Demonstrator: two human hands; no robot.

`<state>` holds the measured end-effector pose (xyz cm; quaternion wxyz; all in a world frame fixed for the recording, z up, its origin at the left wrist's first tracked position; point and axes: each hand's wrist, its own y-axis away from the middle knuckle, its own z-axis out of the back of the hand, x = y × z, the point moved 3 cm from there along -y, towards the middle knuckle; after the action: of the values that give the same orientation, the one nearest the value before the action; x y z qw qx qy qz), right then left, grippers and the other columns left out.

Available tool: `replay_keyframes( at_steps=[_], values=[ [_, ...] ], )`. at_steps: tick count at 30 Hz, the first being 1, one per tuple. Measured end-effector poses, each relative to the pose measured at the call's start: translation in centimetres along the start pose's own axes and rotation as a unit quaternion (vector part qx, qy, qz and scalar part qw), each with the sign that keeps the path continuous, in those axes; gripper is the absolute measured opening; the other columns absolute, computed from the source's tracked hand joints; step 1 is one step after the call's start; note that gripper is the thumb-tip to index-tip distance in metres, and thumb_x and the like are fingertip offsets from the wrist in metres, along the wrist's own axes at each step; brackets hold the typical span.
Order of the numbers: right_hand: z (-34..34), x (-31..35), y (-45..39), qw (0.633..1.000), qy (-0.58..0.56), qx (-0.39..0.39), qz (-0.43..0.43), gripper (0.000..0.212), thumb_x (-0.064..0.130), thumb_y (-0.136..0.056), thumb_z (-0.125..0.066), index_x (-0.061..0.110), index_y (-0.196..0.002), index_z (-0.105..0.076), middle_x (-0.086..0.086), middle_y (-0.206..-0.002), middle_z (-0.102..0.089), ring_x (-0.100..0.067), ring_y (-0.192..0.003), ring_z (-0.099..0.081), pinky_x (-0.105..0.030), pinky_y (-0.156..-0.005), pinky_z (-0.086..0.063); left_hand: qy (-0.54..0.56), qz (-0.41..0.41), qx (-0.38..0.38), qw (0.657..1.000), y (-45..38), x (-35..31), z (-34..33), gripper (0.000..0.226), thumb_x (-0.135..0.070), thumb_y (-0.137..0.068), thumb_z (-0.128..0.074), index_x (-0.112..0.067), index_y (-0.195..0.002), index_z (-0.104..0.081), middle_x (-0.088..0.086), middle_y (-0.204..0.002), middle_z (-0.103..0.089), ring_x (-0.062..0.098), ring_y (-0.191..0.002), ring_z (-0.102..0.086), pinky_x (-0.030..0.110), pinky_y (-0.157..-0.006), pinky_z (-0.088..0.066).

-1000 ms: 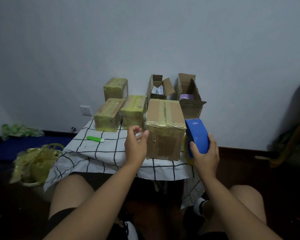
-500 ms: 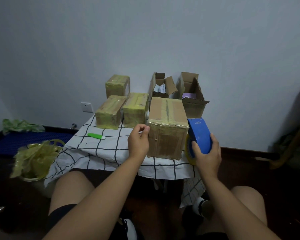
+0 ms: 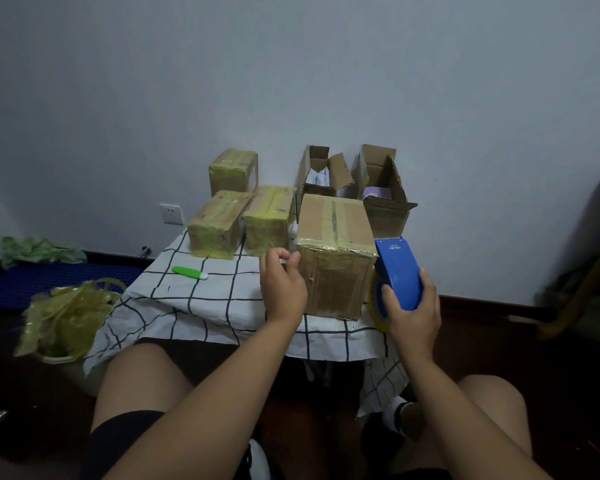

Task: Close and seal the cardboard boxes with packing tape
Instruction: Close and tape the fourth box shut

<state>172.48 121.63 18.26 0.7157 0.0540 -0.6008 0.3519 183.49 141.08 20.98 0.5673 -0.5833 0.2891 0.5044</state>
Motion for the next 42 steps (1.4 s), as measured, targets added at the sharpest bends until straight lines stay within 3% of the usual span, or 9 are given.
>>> replay_keyframes(
  at_steps=[2,8,14,18,24,28,31,34,42],
  values=[
    [0.0,0.0,0.0,1.0,-0.003,0.001,-0.001,0.071,0.029,-0.087,-0.074,0.023,-0.148,-0.038,-0.005,-0.141,-0.044,-0.008,-0.114,-0.042,-0.028,-0.088,-0.041,-0.013,-0.021,-0.01,1.0,0.1,0.1,-0.3,0.012,-0.015,-0.099,-0.054,-0.006,-0.093,-0.057,0.001,-0.103,-0.05,-0.014,-0.077,-0.047,0.014,-0.062,-0.03],
    [0.0,-0.1,-0.1,1.0,-0.004,-0.003,-0.006,0.071,0.029,-0.087,-0.074,0.023,-0.148,-0.038,-0.003,-0.141,-0.044,-0.007,-0.113,-0.042,-0.029,-0.089,-0.042,-0.11,-0.108,0.002,0.988,1.1,0.1,-0.9,0.025,-0.031,-0.101,-0.042,-0.012,-0.102,-0.058,0.001,-0.11,-0.054,0.022,-0.079,-0.057,0.034,-0.072,-0.041],
    [0.0,-0.1,-0.1,1.0,-0.004,-0.002,-0.006,0.072,0.03,-0.086,-0.074,0.024,-0.148,-0.038,-0.003,-0.139,-0.044,-0.008,-0.112,-0.043,-0.029,-0.089,-0.043,-0.17,-0.17,0.001,0.971,0.9,-0.3,-0.9,0.023,-0.034,-0.098,-0.05,-0.011,-0.096,-0.054,0.003,-0.096,-0.057,0.025,-0.08,-0.055,0.035,-0.073,-0.034],
    [0.0,0.0,0.0,1.0,-0.003,0.001,-0.005,0.071,0.028,-0.087,-0.074,0.023,-0.148,-0.038,-0.003,-0.139,-0.044,-0.007,-0.112,-0.043,-0.027,-0.088,-0.04,-0.119,-0.13,0.013,0.984,-0.4,-1.1,-0.7,0.023,-0.016,-0.095,-0.06,-0.018,-0.081,-0.042,-0.004,-0.082,-0.047,0.022,-0.07,-0.043,0.036,-0.069,-0.034],
    [0.0,-0.1,0.0,1.0,-0.007,0.003,-0.007,0.071,0.03,-0.087,-0.074,0.024,-0.148,-0.038,-0.003,-0.14,-0.044,-0.008,-0.114,-0.043,-0.028,-0.089,-0.041,-0.082,-0.094,0.044,0.991,-2.0,0.2,1.1,0.023,-0.017,-0.093,-0.064,-0.014,-0.078,-0.047,-0.005,-0.079,-0.05,0.019,-0.072,-0.047,0.03,-0.064,-0.033],
    [0.0,-0.1,0.0,1.0,-0.003,0.003,-0.006,0.071,0.03,-0.087,-0.074,0.023,-0.148,-0.037,-0.005,-0.14,-0.043,-0.009,-0.113,-0.042,-0.028,-0.088,-0.041,-0.052,-0.071,0.073,0.993,-1.8,-0.1,1.8,0.014,-0.027,-0.095,-0.062,-0.015,-0.099,-0.056,-0.006,-0.093,-0.057,0.008,-0.078,-0.055,0.024,-0.064,-0.039],
    [0.1,0.0,0.1,1.0,-0.003,0.001,-0.006,0.071,0.028,-0.088,-0.074,0.022,-0.148,-0.038,-0.005,-0.14,-0.044,-0.008,-0.112,-0.042,-0.028,-0.087,-0.04,-0.046,-0.087,0.067,0.993,-1.3,-0.5,1.9,0.026,-0.028,-0.099,-0.055,-0.02,-0.124,-0.057,-0.01,-0.106,-0.056,-0.003,-0.081,-0.054,0.016,-0.064,-0.041],
    [0.1,0.0,0.2,1.0,-0.005,-0.001,-0.005,0.071,0.028,-0.087,-0.074,0.022,-0.148,-0.038,-0.005,-0.14,-0.044,-0.008,-0.112,-0.042,-0.027,-0.087,-0.04,-0.051,-0.103,0.048,0.992,-1.4,-0.6,1.7,0.021,-0.023,-0.099,-0.056,-0.019,-0.116,-0.067,-0.004,-0.111,-0.062,0.004,-0.086,-0.055,0.007,-0.067,-0.039],
    [0.1,-0.1,0.2,1.0,-0.006,-0.001,-0.006,0.071,0.03,-0.087,-0.074,0.024,-0.148,-0.038,-0.004,-0.139,-0.045,-0.009,-0.113,-0.044,-0.03,-0.089,-0.043,0.082,0.061,-0.004,0.995,-1.6,-0.9,0.9,0.019,-0.018,-0.093,-0.066,-0.013,-0.11,-0.072,-0.003,-0.106,-0.066,-0.005,-0.087,-0.058,0.0,-0.07,-0.041]
  ],
)
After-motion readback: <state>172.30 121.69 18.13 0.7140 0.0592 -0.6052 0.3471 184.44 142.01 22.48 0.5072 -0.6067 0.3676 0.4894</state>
